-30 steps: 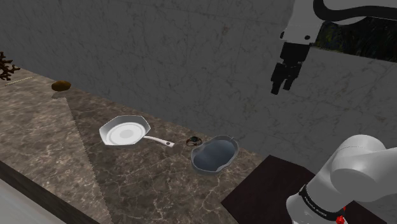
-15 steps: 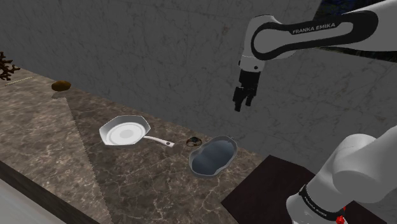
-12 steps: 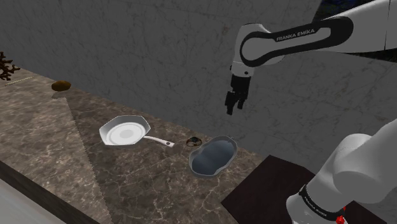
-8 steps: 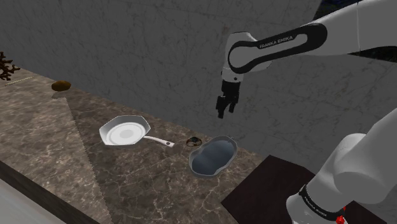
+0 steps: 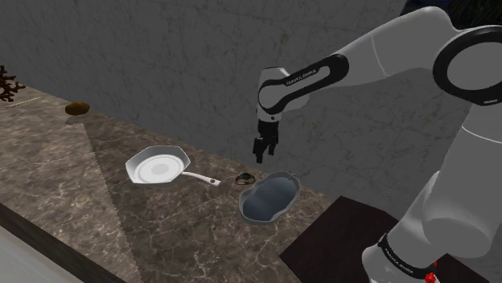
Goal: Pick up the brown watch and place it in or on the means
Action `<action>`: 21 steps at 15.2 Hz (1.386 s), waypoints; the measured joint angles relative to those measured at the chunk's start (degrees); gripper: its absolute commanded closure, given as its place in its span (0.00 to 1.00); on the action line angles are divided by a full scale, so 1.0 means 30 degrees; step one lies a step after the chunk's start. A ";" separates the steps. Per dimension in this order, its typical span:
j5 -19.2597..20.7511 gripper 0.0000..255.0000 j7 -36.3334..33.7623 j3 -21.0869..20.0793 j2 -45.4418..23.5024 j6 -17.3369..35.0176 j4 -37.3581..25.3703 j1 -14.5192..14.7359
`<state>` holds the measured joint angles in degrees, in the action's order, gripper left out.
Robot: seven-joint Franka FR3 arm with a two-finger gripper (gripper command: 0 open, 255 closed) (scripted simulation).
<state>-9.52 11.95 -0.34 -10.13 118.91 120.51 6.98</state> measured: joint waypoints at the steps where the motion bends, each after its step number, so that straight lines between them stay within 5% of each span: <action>1: -0.0078 0.00 0.0170 -0.0061 -0.0679 0.0374 -0.0202 0.0015; 9: -0.0274 0.00 0.0987 -0.0516 -0.6280 0.1480 -0.4035 0.0145; 21: -0.0426 0.00 0.1101 -0.0597 -0.7232 0.2913 -0.3504 0.0227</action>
<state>-10.80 15.25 -2.13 -31.83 127.65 110.00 7.66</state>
